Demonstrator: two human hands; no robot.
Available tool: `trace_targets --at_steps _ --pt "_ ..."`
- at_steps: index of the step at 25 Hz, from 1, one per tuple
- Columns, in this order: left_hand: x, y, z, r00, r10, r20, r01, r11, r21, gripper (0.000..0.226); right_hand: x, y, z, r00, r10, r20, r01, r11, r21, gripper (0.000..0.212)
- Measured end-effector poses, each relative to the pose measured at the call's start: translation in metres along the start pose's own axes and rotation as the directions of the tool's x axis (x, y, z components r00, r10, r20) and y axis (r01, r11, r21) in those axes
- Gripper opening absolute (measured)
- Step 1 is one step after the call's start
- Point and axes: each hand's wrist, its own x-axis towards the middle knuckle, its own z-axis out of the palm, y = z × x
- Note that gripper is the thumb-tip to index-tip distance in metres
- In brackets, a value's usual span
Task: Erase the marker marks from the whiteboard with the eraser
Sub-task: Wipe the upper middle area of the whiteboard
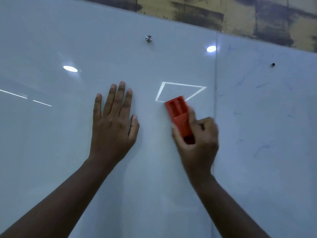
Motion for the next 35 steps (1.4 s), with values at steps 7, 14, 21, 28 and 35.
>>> trace_targets --at_steps 7,14,21,28,35 --pt "-0.038 0.005 -0.010 0.999 -0.020 0.035 0.021 0.999 -0.029 0.065 -0.036 0.009 -0.027 0.893 -0.411 0.182 0.406 0.911 0.063 0.053" --pt "-0.119 0.025 -0.025 0.990 -0.061 0.130 0.065 0.997 -0.031 0.064 -0.082 0.031 -0.053 0.996 0.069 0.059 -0.067 0.997 -0.041 0.058" --pt "-0.219 0.051 -0.039 0.970 -0.086 0.228 0.096 0.995 -0.034 0.066 -0.209 0.002 -0.101 0.950 0.152 0.272 -0.158 0.988 -0.003 0.061" --pt "-0.309 0.055 -0.052 0.957 -0.041 0.287 0.056 0.997 -0.044 0.066 -0.328 -0.006 -0.173 0.846 0.223 0.484 -0.227 0.973 -0.050 0.059" --pt "-0.390 0.050 -0.070 0.924 0.017 0.382 -0.004 0.999 -0.035 0.079 -0.462 -0.017 -0.239 0.612 0.295 0.734 -0.194 0.956 -0.222 0.057"
